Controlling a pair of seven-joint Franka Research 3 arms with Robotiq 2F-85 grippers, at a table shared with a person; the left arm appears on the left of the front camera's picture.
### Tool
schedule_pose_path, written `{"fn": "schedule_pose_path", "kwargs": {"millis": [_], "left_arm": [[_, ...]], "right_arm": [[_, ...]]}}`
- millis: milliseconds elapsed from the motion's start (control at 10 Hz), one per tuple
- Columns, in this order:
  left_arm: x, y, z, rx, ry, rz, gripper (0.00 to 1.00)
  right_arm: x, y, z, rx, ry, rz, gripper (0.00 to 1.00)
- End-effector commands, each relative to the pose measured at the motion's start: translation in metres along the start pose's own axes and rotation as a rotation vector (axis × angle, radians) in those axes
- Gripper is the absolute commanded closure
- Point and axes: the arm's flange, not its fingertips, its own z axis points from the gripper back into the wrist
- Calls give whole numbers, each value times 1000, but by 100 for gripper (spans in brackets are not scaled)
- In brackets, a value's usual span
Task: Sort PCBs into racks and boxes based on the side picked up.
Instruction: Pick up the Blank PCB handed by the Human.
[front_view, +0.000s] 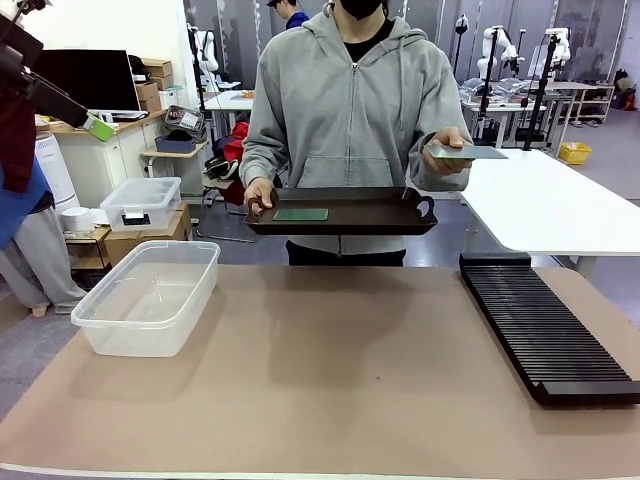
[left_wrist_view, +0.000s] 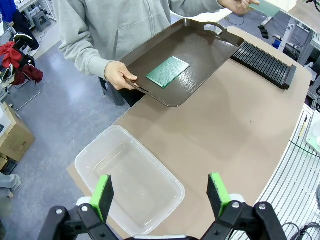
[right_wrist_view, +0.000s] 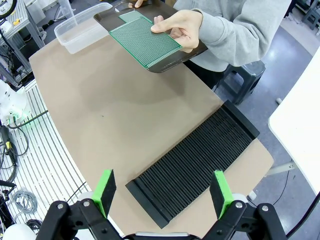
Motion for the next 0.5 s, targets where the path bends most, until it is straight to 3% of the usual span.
{"fn": "schedule_pose_path", "kwargs": {"millis": [0, 300, 400], "left_arm": [[-2, 0, -1, -2, -10, -1, 0], [-2, 0, -1, -2, -10, -1, 0], [-2, 0, -1, -2, -10, -1, 0]], "right_arm": [[-1, 0, 0, 1, 0, -2, 0], [0, 0, 0, 0, 0, 0, 0], [7, -5, 1, 69, 14, -63, 0]]}}
